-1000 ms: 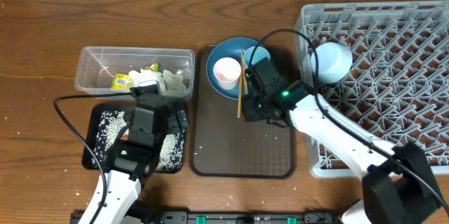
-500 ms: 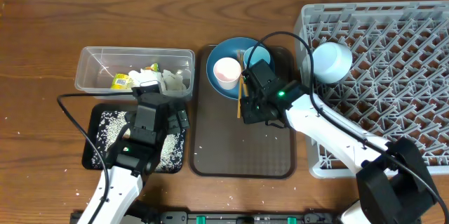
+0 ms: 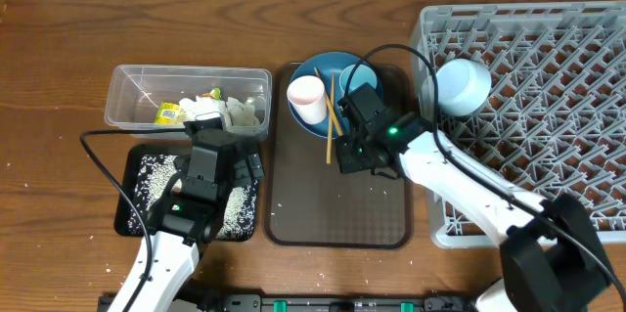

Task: Sort waste into correct bins and load items into the dishwasher rack
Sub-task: 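Lift the chopstick and carry it right to the dish rack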

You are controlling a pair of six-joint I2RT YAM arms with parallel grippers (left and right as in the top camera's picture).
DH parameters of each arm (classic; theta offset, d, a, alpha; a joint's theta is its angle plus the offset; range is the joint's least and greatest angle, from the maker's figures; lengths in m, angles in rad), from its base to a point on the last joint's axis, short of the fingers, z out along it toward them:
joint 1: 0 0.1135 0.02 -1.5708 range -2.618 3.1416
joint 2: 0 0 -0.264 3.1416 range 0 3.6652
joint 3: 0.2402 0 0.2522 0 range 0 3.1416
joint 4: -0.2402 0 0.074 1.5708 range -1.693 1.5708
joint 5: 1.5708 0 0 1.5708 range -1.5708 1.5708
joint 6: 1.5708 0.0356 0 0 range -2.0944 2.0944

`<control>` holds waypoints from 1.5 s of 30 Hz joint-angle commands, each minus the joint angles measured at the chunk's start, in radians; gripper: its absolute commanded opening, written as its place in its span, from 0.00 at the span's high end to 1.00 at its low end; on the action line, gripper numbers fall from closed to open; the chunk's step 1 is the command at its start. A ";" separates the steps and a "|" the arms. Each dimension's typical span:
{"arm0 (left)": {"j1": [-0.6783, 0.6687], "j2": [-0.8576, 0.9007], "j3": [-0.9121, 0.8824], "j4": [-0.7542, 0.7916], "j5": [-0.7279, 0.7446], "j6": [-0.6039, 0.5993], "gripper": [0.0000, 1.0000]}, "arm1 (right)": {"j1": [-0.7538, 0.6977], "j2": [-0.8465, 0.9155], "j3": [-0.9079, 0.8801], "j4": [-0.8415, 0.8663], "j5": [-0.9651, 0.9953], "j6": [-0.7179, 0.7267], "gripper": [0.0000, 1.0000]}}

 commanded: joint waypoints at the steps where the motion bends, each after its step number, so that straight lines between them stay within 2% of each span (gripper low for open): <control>1: 0.004 0.005 0.013 -0.002 -0.023 0.006 0.02 | 0.010 -0.090 0.029 0.002 0.002 0.000 0.99; 11: 0.004 0.005 0.013 -0.002 -0.023 0.006 0.02 | 0.007 -0.280 0.029 -0.113 0.112 0.021 0.98; 16: 0.004 0.005 0.013 -0.002 -0.023 0.006 0.02 | -0.013 -0.367 0.029 -0.257 0.225 0.022 0.99; 23: 0.004 0.005 0.013 -0.002 -0.023 0.006 0.02 | -0.127 -0.478 0.028 -0.451 0.246 0.021 0.99; 30: 0.004 0.005 0.013 -0.002 -0.023 0.006 0.01 | -0.228 -0.491 0.018 -0.579 0.253 -0.049 0.99; 45: 0.004 0.005 0.013 -0.002 -0.023 0.006 0.02 | -0.255 -0.490 -0.029 -0.703 0.253 -0.065 0.99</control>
